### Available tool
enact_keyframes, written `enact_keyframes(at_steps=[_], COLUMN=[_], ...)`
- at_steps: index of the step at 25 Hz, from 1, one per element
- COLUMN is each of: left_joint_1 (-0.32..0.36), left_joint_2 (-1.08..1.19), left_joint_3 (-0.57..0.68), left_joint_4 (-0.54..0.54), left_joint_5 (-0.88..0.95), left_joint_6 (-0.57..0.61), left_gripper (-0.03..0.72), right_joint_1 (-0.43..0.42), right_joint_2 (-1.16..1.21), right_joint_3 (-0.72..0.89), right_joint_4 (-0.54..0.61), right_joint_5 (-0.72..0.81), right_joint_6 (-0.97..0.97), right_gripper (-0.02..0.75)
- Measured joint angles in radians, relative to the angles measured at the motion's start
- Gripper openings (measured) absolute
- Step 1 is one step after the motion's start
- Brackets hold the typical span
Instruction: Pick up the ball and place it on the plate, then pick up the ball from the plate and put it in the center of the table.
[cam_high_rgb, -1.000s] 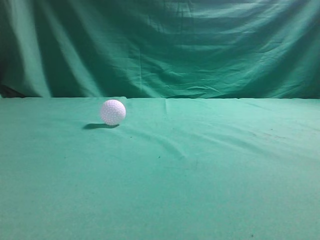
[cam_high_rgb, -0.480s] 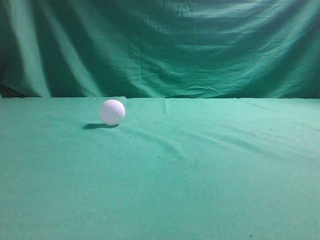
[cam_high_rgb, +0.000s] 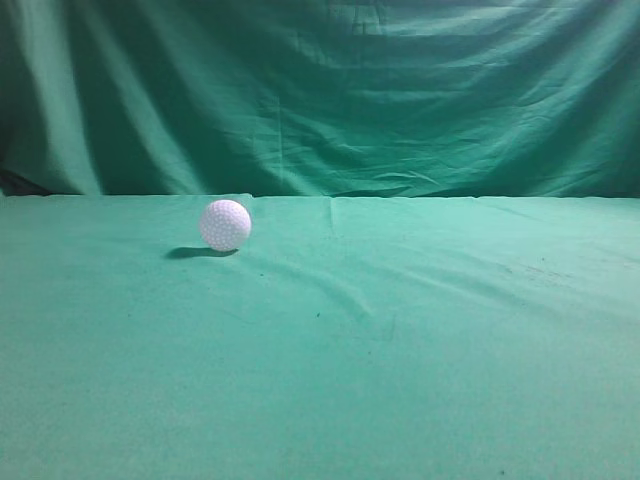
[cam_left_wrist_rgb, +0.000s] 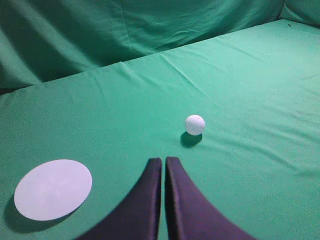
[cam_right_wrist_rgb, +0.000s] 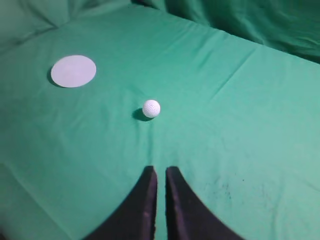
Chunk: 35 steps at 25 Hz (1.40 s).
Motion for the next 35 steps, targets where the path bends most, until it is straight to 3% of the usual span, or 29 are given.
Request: enact_keyframes(at_steps=[9,18,23,35], left_joint_1=[0.000,0.000,0.000,0.000], left_joint_2=[0.000,0.000,0.000,0.000], left_joint_3=[0.129,0.183,0.245,0.248], left_joint_4=[0.000,-0.004,-0.004,-0.004], left_joint_5=[-0.084,-0.123,-0.142,-0.145], left_joint_6=[-0.025,-0.055,-0.055,-0.055], left_gripper=[0.000,0.000,0.000,0.000], right_joint_1=[0.000,0.000,0.000,0.000], right_joint_2=[-0.336,-0.396,-0.396,-0.396], right_joint_3=[0.302,0.508,0.556,0.561], right_joint_4=[0.064,0.076,0.076,0.082], right_joint_5=[-0.178,-0.318,-0.403,-0.467], right_joint_6=[0.006,0.034,0.051,0.055], right_gripper=[0.054,0.054,0.054,0.054])
